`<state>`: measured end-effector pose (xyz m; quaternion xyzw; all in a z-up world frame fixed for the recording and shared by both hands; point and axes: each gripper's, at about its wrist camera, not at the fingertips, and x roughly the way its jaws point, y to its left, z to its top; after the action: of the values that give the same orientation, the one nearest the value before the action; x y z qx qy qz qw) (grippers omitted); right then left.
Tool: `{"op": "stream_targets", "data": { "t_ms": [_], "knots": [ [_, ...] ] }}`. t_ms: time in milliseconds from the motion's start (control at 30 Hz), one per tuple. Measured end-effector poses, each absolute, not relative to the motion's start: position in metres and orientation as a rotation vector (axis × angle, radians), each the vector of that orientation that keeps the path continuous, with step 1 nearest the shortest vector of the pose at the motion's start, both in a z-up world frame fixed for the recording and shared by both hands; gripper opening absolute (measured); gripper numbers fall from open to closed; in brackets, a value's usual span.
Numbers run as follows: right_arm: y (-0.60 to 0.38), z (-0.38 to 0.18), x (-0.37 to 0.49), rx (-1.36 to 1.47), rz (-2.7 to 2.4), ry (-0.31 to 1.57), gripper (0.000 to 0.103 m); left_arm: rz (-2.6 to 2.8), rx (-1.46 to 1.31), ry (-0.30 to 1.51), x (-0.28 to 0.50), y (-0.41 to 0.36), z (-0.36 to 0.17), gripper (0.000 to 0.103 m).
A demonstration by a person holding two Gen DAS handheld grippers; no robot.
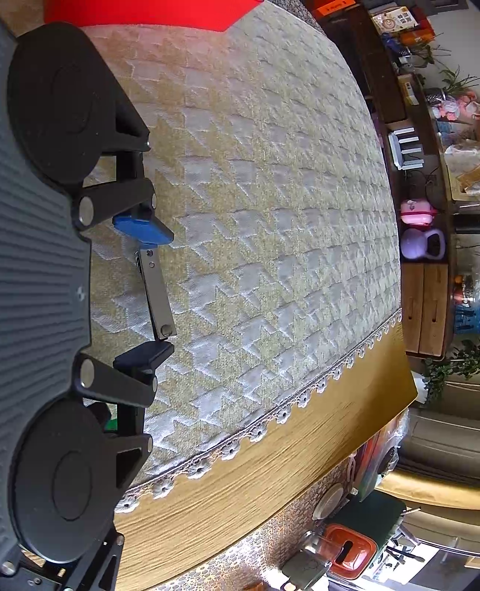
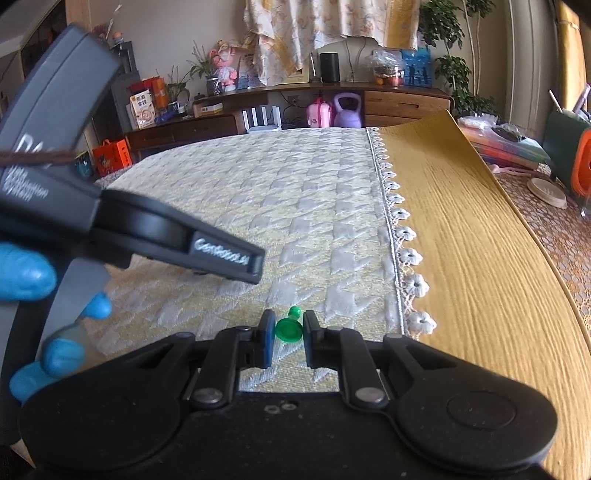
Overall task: Organize rigid objects
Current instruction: 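Carry the silver clip and green pushpin with both tools over the red tin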
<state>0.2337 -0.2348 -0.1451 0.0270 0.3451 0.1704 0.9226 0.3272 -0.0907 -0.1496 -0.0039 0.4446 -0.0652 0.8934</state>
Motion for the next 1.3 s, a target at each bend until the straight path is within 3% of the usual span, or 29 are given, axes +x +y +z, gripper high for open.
{"op": "stream_targets", "data": {
  "t_ms": [533, 1300],
  "knots": [
    [-0.220, -0.093, 0.211, 0.061, 0.427, 0.671, 0.015, -0.094, -0.020, 0.871, 0.275, -0.043, -0.092, 0.057],
    [-0.098, -0.026, 0.190, -0.041, 0.647, 0.680, 0.015, 0.045, -0.116, 0.780, 0.199, 0.107, -0.039, 0.057]
  ]
}}
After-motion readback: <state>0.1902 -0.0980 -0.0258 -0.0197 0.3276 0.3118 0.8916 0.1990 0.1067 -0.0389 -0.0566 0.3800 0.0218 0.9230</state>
